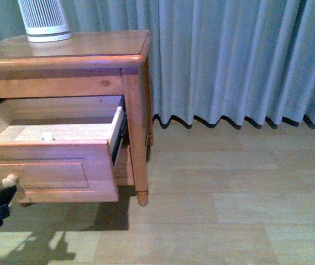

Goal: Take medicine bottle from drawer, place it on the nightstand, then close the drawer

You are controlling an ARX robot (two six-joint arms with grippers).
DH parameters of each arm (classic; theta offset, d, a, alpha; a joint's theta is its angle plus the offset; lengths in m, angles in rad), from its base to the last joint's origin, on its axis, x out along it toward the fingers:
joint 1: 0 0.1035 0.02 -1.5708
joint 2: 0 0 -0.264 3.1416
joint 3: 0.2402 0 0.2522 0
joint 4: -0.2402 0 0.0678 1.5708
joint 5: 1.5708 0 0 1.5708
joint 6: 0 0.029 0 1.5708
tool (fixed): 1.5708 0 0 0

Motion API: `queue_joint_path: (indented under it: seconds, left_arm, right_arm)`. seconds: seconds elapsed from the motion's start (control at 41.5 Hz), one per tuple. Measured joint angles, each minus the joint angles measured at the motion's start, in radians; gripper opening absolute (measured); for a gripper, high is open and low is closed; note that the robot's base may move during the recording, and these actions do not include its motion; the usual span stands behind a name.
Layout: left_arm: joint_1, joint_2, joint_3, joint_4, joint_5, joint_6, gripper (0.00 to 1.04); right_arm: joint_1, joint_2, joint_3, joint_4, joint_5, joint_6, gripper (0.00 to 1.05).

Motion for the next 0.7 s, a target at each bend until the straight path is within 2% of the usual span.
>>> queue_joint_path:
  seconds: [0.386,0.579,0.699]
  left_arm:
    - [0.008,-0.093,-0.042,-0.021,0.003,0.006,0.99]
    - [0.035,-0.269,-0.127,-0.097,0.014,0.013,0.98]
    - [0.078,-0.525,-0.185,-0.252,0.058,0.018,0.98]
  right_arm:
    - [0.0,0.0,0.0,0.0,-0.001,0.0,0.98]
    - [0.0,0.0,0.0,0.0,-0.001,0.0,0.98]
    - [0.0,0.0,0.0,0.0,-0.001,0.0,0.98]
